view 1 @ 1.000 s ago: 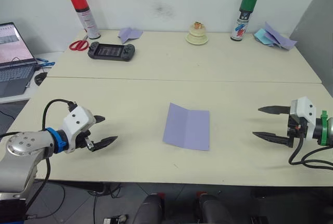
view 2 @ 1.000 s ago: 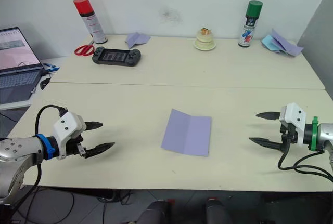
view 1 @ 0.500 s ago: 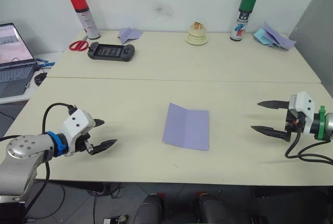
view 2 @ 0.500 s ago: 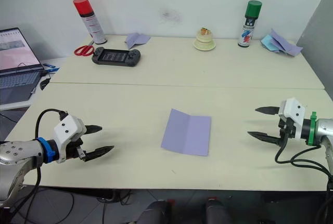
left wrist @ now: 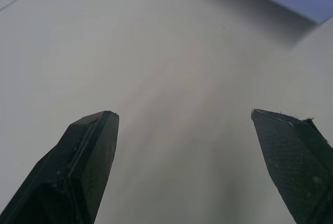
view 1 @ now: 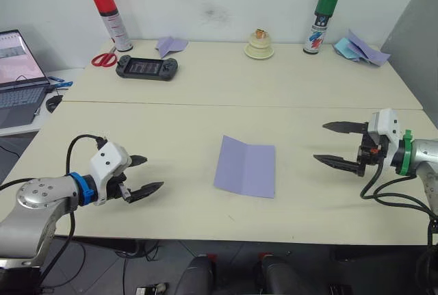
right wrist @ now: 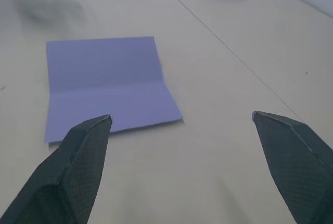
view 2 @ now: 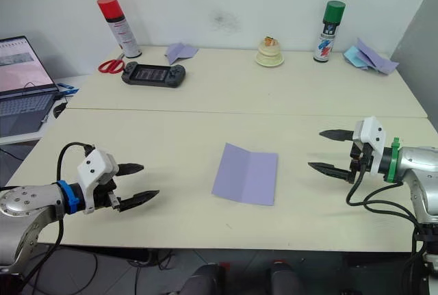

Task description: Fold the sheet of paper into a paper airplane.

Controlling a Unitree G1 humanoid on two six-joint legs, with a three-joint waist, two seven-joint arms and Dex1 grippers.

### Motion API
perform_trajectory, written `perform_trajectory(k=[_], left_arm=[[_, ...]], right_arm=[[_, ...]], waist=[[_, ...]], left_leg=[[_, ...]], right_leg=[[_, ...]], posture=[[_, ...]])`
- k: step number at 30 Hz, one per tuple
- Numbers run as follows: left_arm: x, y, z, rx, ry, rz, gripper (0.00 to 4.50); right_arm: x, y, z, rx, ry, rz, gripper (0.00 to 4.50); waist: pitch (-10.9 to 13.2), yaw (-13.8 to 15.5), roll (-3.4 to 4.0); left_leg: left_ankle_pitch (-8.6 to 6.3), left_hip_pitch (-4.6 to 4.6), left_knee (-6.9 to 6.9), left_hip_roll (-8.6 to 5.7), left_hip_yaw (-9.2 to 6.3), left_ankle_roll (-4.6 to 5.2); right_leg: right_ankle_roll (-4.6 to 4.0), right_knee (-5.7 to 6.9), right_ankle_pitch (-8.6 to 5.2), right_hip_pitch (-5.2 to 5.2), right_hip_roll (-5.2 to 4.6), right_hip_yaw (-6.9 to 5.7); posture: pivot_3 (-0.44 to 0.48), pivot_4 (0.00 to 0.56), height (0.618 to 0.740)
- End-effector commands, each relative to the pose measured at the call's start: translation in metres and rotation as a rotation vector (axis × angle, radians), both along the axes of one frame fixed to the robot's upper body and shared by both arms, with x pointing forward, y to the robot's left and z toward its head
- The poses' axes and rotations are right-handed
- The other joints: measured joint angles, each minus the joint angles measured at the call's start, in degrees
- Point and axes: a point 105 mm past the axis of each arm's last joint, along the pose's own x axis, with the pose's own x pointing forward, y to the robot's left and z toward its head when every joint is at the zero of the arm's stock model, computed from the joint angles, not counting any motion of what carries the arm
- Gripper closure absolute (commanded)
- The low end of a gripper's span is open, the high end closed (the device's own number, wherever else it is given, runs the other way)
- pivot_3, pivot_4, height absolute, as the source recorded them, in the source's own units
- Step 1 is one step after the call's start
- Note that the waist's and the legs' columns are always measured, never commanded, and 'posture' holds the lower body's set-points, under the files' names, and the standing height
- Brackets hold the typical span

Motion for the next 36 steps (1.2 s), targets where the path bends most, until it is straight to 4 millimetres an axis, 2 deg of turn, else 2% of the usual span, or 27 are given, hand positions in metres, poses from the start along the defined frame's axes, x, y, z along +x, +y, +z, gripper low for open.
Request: perform_trajectory(k=[1, 4, 8, 11, 16, 20, 23, 32, 36], left_arm=[[0.008, -0.022, 0.025, -0.062, -0.049, -0.081, 0.03], [0.016, -0.041, 0.038, -0.098, -0.055, -0.156, 0.03], [0.023, -0.067, 0.044, -0.094, -0.044, -0.293, 0.03], [0.032, -0.084, 0.045, -0.092, -0.041, -0.38, 0.6], [0.055, -0.109, 0.043, -0.039, -0.082, -0.463, 2.29], [0.076, -0.12, 0.028, 0.017, -0.099, -0.48, 3.64], [0.081, -0.126, 0.013, 0.035, -0.074, -0.505, 4.49], [0.077, -0.132, -0.043, 0.097, 0.04, -0.542, 4.49], [0.075, -0.131, -0.055, 0.102, 0.068, -0.538, 4.49]], right_arm=[[-0.007, 0.013, 0.01, 0.02, -0.019, 0.021, 0.0], [-0.015, 0.019, 0.006, 0.023, 0.001, 0.016, 0.0], [-0.025, 0.024, 0.002, 0.025, 0.014, 0.008, 0.0], [-0.034, 0.024, -0.001, -0.005, 0.024, 0.014, 0.0], [-0.046, 0.032, -0.001, -0.032, 0.035, 0.047, 0.0], [-0.049, 0.037, 0.0, -0.024, 0.03, 0.047, 0.0], [-0.051, 0.041, -0.001, -0.014, 0.03, 0.035, 0.0], [-0.048, 0.044, -0.009, -0.034, 0.046, -0.018, 0.0], [-0.04, 0.043, -0.015, -0.067, 0.053, -0.047, 0.0]], waist=[[0.0, 0.0, 0.0], [0.0, 0.2, -0.05], [0.0, 0.3, -0.06], [0.1, 0.1, -0.09], [0.1, -0.2, -0.18], [0.1, -0.5, -0.19], [0.1, -0.7, -0.2], [0.1, -0.7, -0.21], [0.1, -0.7, -0.21]], left_leg=[[0.0, 0.01, 0.0, -0.01, 0.02, 0.0], [0.0, -0.02, 0.04, -0.03, -0.04, 0.0], [0.01, -0.04, 0.03, -0.08, 0.0, -0.01], [0.01, -0.01, 0.02, -0.07, 0.06, -0.01], [0.01, -0.01, 0.05, -0.04, 0.11, -0.01], [0.02, -0.01, 0.06, -0.05, 0.12, -0.01], [0.02, -0.03, 0.05, -0.04, 0.1, -0.01], [0.02, -0.08, 0.06, -0.07, 0.01, -0.01], [0.02, -0.05, 0.08, -0.07, 0.0, 0.0]], right_leg=[[0.0, 0.02, 0.0, 0.0, 0.0, 0.02], [0.01, 0.04, 0.0, 0.01, 0.01, -0.09], [0.04, 0.05, 0.01, 0.01, 0.01, -0.03], [0.06, 0.05, 0.03, -0.01, 0.01, 0.0], [0.06, 0.09, 0.02, 0.0, 0.12, -0.06], [0.07, 0.09, 0.02, 0.01, 0.12, -0.06], [0.07, 0.09, 0.02, -0.03, 0.11, -0.05], [0.07, 0.09, 0.02, -0.04, 0.1, -0.04], [0.08, 0.11, 0.02, -0.02, 0.1, -0.06]], posture=[[0.0, 0.15, 0.722], [0.0, 0.15, 0.722], [0.0, 0.15, 0.722], [0.0, 0.15, 0.722], [0.0, 0.15, 0.722], [0.0, 0.15, 0.722], [0.0, 0.15, 0.722], [0.0, 0.15, 0.722], [0.0, 0.15, 0.722]])
